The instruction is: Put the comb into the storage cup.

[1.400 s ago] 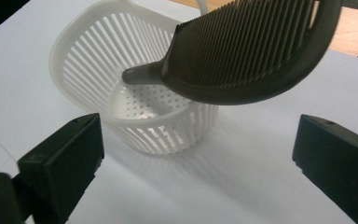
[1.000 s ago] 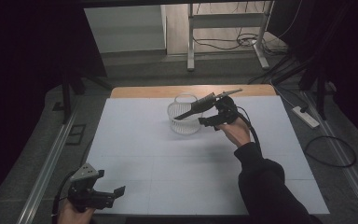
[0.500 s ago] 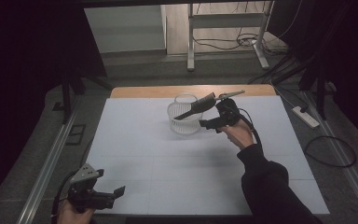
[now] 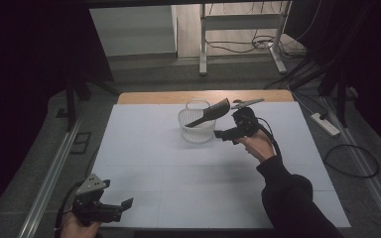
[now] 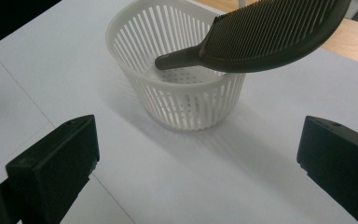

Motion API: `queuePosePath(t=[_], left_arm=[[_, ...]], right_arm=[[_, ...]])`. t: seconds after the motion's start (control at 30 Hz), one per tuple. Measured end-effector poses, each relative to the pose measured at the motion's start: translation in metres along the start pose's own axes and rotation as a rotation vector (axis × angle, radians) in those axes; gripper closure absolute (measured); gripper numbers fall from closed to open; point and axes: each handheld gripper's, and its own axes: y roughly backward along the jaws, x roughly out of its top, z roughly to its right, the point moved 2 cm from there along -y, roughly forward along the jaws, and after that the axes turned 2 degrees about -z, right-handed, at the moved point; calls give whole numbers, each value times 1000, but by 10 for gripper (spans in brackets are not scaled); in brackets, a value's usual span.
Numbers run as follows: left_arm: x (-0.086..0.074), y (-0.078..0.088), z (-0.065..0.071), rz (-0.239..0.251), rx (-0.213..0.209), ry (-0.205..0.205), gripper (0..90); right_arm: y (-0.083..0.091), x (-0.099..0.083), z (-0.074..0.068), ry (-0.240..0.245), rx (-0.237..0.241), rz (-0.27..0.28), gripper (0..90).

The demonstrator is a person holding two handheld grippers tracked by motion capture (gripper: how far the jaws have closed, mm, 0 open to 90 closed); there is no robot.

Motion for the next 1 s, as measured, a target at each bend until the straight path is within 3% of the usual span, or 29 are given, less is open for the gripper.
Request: queuePosePath(t=[0.57,0.7,1.0], left_arm=[[-1,0,-3,6,-22,20,0],[-1,0,-3,6,-24,21,0],[-1,1,-3,8,-25,22,0]], right_arm=[[12,-12,-10,34,4,-1,0],[14,-15,-13,61,-1,-11,0],[19,-23,-17,63,-7,-3,0]])
